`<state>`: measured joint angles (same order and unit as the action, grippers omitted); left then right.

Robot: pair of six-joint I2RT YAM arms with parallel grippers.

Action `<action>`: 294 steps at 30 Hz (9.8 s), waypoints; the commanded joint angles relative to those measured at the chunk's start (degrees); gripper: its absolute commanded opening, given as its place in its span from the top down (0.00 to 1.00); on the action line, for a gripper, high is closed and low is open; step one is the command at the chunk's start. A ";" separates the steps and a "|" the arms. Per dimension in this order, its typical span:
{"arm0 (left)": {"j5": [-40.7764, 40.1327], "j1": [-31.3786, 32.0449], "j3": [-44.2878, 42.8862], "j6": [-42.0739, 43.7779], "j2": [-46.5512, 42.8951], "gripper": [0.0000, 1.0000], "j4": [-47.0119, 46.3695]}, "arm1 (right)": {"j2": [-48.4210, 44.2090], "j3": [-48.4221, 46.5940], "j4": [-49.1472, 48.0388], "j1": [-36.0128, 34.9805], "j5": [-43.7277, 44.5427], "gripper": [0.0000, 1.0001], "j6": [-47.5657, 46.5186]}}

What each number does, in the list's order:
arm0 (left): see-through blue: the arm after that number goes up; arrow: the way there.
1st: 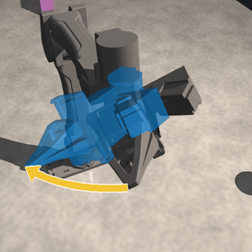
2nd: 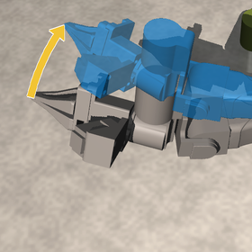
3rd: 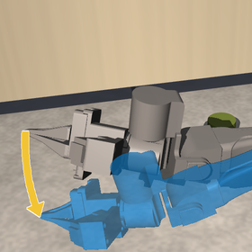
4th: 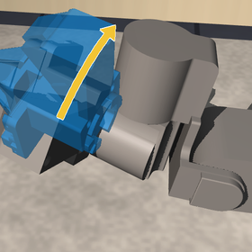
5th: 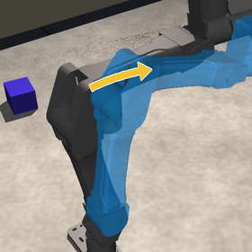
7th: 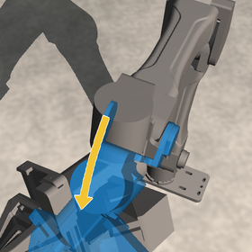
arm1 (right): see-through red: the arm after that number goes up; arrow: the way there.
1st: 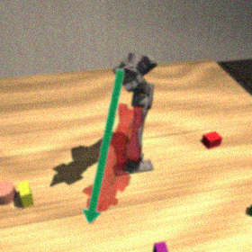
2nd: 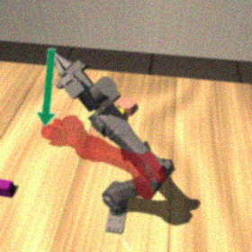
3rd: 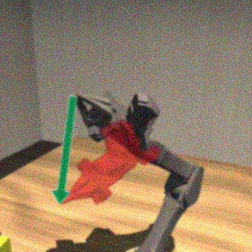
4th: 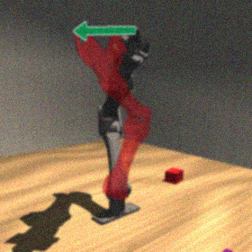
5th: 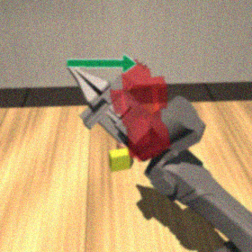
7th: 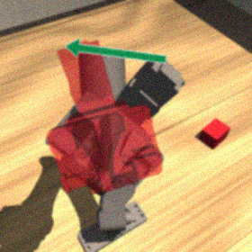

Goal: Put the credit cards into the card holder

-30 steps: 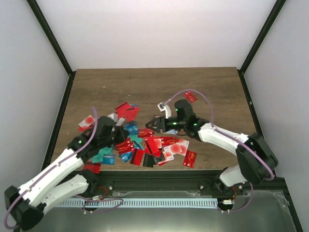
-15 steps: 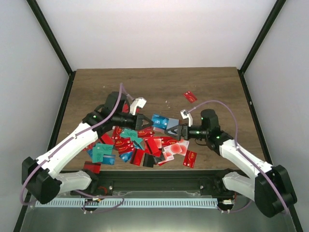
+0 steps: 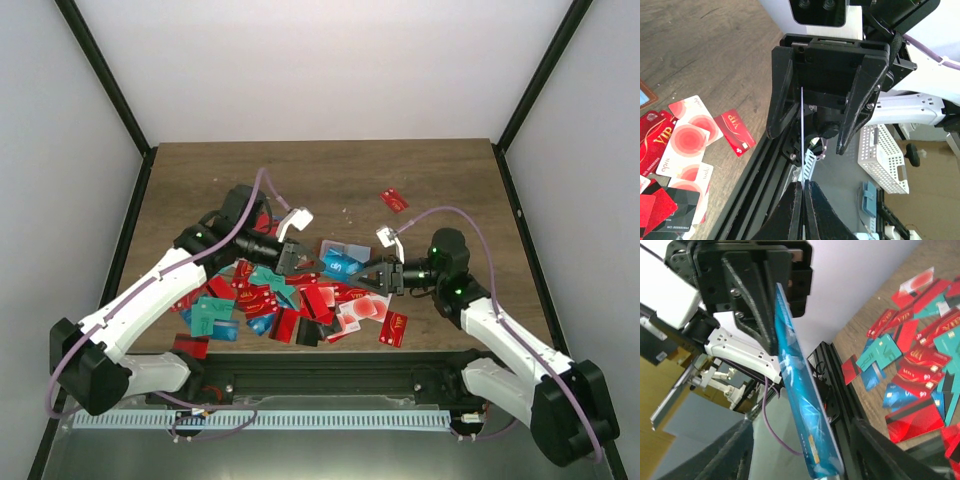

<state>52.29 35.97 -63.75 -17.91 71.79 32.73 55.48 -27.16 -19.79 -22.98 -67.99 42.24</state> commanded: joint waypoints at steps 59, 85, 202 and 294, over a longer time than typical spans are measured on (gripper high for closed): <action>-14.72 2.43 16.64 -42.34 8.27 0.90 -77.76 | 7.48 0.87 -39.19 -2.89 29.01 0.99 29.93; -13.01 -3.14 2.95 -12.25 30.04 0.96 -37.41 | 8.64 -3.08 16.40 5.11 41.95 0.40 -4.81; -6.53 -2.96 -20.41 1.78 55.48 0.96 -0.19 | 39.01 -9.12 7.03 7.35 32.62 0.68 -7.43; -7.22 -3.89 -27.56 1.11 58.18 0.96 4.62 | 33.83 -13.79 13.49 6.46 34.64 0.78 -14.36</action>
<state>48.05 31.90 -90.04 -17.74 127.98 35.35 85.78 -38.92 -3.09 -15.94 -27.31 29.98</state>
